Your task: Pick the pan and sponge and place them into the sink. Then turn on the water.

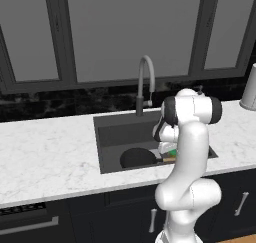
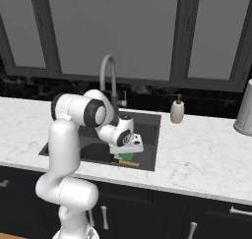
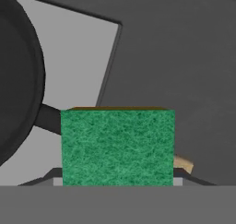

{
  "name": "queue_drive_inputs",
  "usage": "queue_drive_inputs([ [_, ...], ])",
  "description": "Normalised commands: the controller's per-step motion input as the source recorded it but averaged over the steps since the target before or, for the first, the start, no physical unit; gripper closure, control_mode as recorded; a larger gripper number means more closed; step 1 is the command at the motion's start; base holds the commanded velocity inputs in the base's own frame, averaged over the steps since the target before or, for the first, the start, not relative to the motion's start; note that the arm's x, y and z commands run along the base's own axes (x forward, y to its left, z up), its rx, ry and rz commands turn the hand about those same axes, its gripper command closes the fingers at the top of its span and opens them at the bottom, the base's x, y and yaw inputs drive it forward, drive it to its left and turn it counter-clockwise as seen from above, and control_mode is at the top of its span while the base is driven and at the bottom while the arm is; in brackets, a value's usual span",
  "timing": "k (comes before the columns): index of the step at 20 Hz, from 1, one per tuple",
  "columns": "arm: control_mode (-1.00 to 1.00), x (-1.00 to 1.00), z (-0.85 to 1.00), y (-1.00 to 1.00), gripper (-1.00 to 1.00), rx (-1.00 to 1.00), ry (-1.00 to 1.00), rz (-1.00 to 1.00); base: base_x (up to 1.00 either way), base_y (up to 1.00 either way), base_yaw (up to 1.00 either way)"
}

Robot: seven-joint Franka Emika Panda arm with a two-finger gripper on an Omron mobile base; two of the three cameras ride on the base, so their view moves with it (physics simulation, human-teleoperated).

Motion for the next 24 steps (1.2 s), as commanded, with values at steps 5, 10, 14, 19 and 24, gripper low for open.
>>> queue_drive_inputs([
  [5, -1.00, 0.28, -0.20, 0.00, 1.00, 0.01, 0.00, 0.00, 0.00, 0.00, 0.00],
  [10, -1.00, 0.22, -0.23, 0.00, 1.00, 0.01, 0.00, 0.00, 0.00, 0.00, 0.00],
  [14, -1.00, 0.18, -0.20, 0.00, 1.00, 0.01, 0.00, 0.00, 0.00, 0.00, 0.00],
  [19, -1.00, 0.07, -0.03, 0.00, -1.00, 0.03, 0.00, 0.00, 0.00, 0.00, 0.00],
  [24, -1.00, 0.00, 0.00, 0.00, -1.00, 0.02, 0.00, 0.01, 0.00, 0.00, 0.00],
])
